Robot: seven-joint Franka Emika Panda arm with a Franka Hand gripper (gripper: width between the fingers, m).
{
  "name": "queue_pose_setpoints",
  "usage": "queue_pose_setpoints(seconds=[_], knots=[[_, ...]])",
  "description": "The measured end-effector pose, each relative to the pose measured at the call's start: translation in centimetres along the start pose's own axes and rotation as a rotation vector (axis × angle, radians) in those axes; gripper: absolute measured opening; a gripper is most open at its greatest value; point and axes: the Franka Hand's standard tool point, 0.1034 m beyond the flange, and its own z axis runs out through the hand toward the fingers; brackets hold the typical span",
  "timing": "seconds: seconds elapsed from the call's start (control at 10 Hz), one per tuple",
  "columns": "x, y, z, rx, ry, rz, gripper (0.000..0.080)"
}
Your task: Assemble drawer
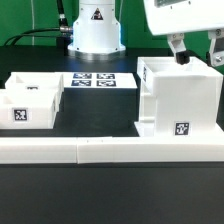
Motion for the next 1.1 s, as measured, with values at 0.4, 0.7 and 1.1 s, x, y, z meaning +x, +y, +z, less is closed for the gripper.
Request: queue_pose_setpoints(seconds=[0.4, 0.7, 1.1], knots=[[1.3, 1.2, -2.0, -0.049, -0.041, -0.479, 0.0649], [2.5, 1.8, -1.9, -0.03, -0.026, -0.656, 0.0649], [7.3, 4.2, -3.8, -0.044, -0.026, -0.929, 0.0649]])
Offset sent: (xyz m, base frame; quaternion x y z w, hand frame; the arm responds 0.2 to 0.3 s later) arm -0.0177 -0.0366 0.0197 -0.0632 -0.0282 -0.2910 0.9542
